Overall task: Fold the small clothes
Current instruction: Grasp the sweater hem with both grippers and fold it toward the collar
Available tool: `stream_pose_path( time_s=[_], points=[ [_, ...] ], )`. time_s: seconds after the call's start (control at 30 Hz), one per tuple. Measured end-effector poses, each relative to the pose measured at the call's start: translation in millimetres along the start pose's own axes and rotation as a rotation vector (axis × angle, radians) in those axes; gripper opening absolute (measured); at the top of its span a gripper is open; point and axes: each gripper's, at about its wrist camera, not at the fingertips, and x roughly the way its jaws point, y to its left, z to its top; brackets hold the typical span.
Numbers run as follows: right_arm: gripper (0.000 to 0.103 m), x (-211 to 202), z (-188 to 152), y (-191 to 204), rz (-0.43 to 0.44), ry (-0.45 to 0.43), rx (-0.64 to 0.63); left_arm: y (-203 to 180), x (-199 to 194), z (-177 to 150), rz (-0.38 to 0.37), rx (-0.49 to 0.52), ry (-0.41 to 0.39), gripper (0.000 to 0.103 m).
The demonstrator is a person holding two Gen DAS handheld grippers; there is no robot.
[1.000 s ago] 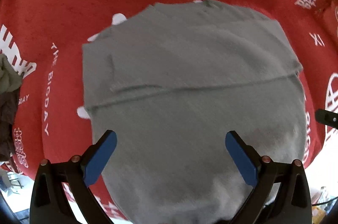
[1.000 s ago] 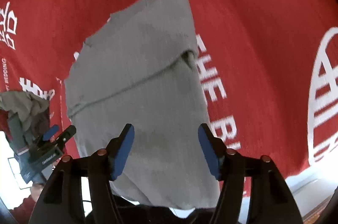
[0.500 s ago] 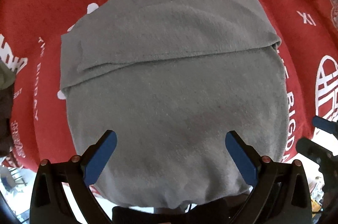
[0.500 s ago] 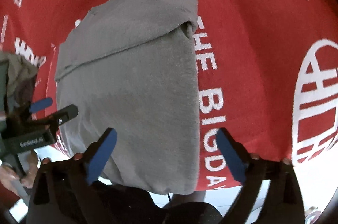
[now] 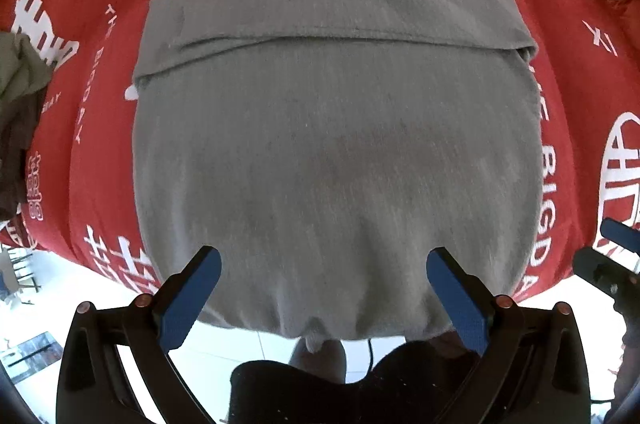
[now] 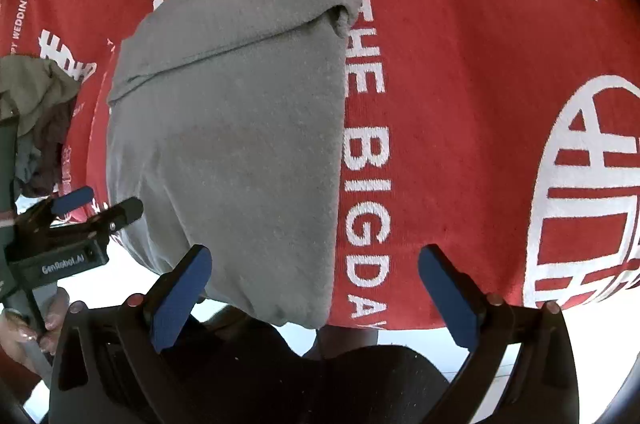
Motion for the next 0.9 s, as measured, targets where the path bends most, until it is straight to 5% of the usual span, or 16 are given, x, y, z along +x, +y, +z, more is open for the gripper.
stream_pose_path(
  time_s=[0.9],
  points=[
    [0.103,15.8,-83.0,93.5,-0.003,-0.069,-0.005,97.3,23.7,-104.5,-0.001,-0.063,-0.031,0.103]
  ],
)
